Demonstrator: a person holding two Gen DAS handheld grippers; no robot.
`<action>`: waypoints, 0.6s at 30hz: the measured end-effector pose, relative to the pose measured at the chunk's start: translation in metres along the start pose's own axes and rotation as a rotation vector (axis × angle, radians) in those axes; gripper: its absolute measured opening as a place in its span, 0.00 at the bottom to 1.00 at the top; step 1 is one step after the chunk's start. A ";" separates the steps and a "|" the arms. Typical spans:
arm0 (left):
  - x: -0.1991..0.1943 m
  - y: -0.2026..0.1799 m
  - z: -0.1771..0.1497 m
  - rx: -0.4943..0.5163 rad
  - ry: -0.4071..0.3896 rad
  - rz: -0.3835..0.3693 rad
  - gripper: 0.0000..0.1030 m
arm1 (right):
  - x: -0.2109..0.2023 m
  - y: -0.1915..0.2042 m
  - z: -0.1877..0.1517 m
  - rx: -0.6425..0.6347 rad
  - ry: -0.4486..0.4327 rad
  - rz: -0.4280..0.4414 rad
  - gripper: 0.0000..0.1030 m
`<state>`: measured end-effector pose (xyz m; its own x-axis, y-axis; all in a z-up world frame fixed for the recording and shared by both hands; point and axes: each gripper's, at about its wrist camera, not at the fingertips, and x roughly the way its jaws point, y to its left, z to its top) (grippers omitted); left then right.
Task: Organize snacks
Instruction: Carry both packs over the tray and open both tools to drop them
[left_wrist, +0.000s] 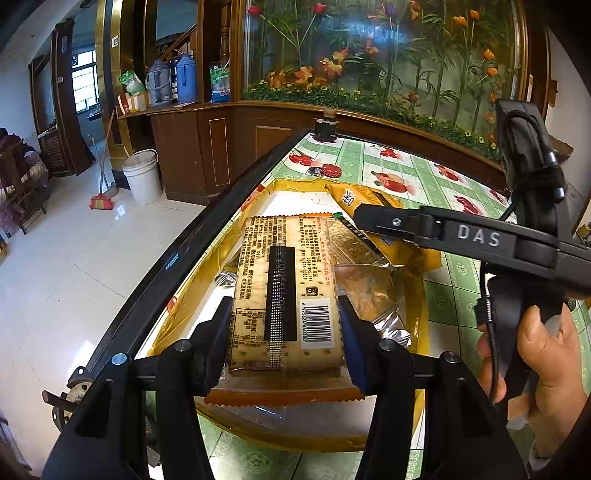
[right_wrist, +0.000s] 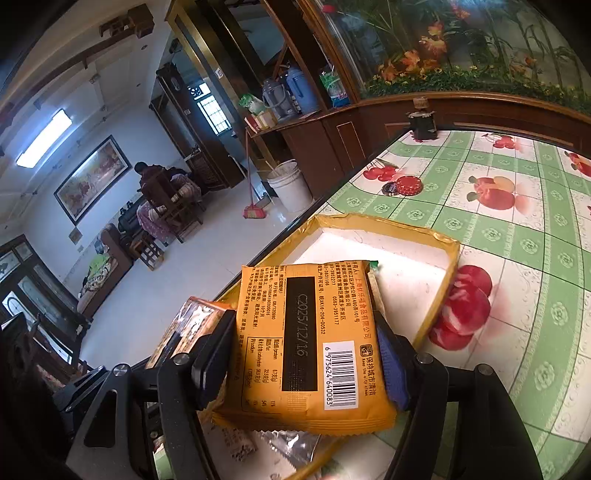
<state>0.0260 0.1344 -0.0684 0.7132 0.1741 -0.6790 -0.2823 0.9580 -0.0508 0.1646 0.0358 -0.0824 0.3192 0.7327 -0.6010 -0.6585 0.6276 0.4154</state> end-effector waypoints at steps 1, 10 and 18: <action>0.000 0.000 0.000 0.000 0.000 0.001 0.51 | 0.003 0.000 0.000 -0.005 0.001 -0.004 0.68; 0.003 0.000 0.002 0.003 -0.001 0.014 0.51 | 0.017 -0.001 -0.003 -0.023 0.020 -0.026 0.69; -0.003 0.000 0.006 0.006 -0.020 0.094 0.77 | 0.003 -0.001 0.000 -0.021 -0.022 -0.045 0.81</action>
<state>0.0271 0.1350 -0.0621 0.6967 0.2676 -0.6656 -0.3449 0.9385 0.0164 0.1657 0.0371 -0.0845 0.3635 0.7098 -0.6034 -0.6570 0.6545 0.3741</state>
